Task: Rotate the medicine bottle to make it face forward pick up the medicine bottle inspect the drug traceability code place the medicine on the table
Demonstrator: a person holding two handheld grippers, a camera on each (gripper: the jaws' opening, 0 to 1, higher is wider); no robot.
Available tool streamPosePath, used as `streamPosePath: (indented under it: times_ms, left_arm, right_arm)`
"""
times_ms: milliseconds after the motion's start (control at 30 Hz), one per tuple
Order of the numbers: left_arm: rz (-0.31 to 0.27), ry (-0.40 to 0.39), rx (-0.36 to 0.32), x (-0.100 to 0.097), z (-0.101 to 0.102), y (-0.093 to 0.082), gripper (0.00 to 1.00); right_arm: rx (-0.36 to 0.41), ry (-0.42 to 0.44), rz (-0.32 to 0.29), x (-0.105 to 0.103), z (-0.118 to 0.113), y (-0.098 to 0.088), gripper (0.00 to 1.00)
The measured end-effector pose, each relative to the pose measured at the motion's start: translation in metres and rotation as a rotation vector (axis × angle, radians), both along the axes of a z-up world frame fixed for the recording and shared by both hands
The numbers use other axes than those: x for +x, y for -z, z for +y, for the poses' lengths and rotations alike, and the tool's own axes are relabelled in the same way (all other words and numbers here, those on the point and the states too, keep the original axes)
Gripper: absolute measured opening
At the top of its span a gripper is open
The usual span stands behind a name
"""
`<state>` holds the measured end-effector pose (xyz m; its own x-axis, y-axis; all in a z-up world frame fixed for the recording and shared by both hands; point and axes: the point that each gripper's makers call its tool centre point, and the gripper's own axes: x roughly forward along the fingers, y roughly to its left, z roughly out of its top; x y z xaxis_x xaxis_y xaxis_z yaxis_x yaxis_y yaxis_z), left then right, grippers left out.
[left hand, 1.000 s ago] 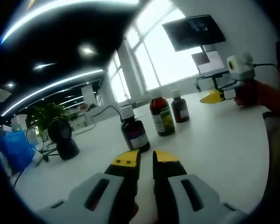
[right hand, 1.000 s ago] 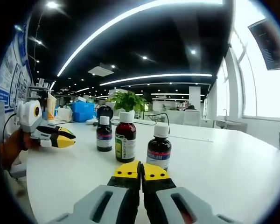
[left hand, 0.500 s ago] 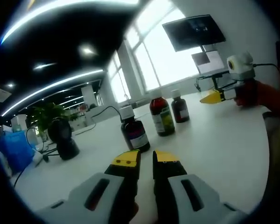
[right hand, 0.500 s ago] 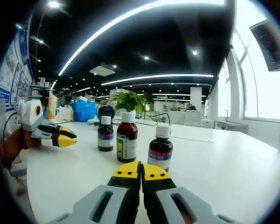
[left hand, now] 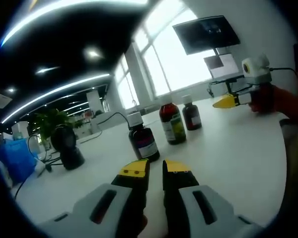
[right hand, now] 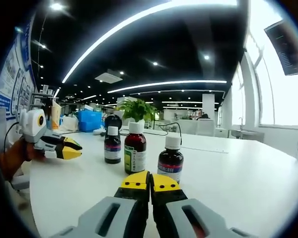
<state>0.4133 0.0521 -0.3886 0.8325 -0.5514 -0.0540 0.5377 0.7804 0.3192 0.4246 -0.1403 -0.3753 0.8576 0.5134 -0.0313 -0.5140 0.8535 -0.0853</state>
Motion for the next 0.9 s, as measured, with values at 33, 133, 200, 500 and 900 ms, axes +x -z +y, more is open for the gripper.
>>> streamPosePath:
  times_ms: [33, 133, 200, 500, 900]
  left_arm:
    - [0.0, 0.0, 0.0, 0.0, 0.0, 0.0, 0.03]
    - [0.001, 0.0, 0.0, 0.0, 0.0, 0.0, 0.03]
    - [0.001, 0.0, 0.0, 0.0, 0.0, 0.0, 0.03]
    - [0.002, 0.001, 0.003, 0.001, 0.0, 0.001, 0.03]
    - [-0.002, 0.006, 0.004, 0.0, -0.001, 0.0, 0.03]
  right_arm:
    - [0.007, -0.001, 0.001, 0.0, 0.0, -0.001, 0.0]
    - [0.012, 0.005, 0.0, 0.001, -0.001, -0.002, 0.0]
    - [0.009, 0.007, -0.003, 0.001, 0.0, -0.004, 0.0]
    - [0.029, 0.018, -0.028, 0.002, 0.003, -0.025, 0.0]
    - [0.057, 0.009, -0.032, 0.014, 0.014, -0.057, 0.0]
